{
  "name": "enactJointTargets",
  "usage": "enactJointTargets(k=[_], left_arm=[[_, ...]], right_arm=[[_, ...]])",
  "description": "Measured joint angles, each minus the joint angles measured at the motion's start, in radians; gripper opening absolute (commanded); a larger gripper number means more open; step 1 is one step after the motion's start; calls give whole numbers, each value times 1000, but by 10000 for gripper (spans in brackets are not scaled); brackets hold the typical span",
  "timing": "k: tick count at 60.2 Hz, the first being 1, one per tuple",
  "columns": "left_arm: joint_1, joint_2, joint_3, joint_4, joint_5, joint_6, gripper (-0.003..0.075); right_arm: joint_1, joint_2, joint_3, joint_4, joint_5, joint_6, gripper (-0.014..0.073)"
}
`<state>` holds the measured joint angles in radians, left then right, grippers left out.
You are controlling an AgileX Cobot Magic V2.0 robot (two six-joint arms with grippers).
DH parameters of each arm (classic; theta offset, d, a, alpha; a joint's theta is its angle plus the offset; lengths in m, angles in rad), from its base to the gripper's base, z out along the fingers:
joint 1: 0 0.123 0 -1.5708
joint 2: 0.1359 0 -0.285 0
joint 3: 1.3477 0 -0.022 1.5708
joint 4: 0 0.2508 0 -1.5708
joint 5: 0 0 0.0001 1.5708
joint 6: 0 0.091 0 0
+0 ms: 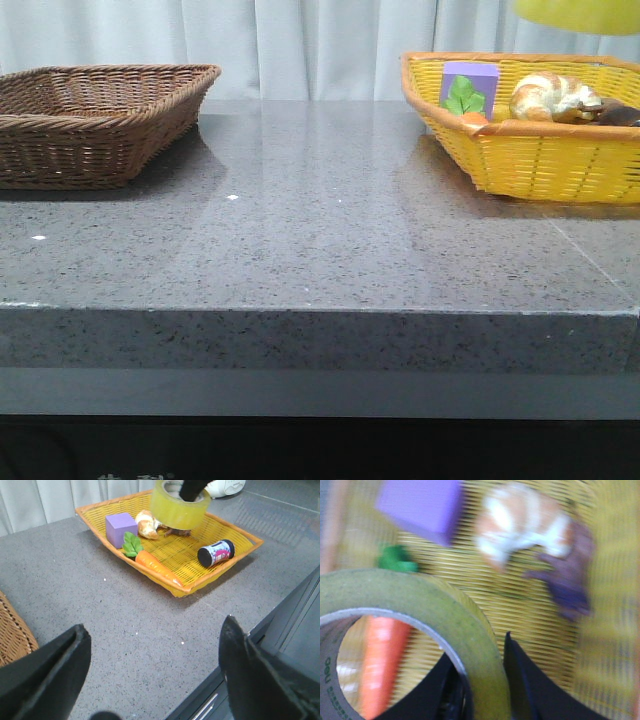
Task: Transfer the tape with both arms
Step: 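Lift the tape roll out and set it on the table center, release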
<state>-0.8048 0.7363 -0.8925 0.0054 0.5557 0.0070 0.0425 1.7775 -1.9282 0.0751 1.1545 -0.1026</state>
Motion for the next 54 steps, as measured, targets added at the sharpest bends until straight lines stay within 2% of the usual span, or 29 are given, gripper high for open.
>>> enactJointTargets(k=[17, 28, 38, 54], left_arm=[[0, 0, 0, 0, 5, 0, 531], [0, 0, 0, 0, 5, 0, 531], [0, 0, 0, 0, 5, 0, 531], [0, 0, 0, 0, 5, 0, 531]], right_arm=[[304, 16, 0, 4, -15, -36, 118], [435, 75, 0, 7, -40, -62, 118], [485, 167, 0, -19, -59, -69, 118], [489, 268, 0, -52, -70, -70, 124]])
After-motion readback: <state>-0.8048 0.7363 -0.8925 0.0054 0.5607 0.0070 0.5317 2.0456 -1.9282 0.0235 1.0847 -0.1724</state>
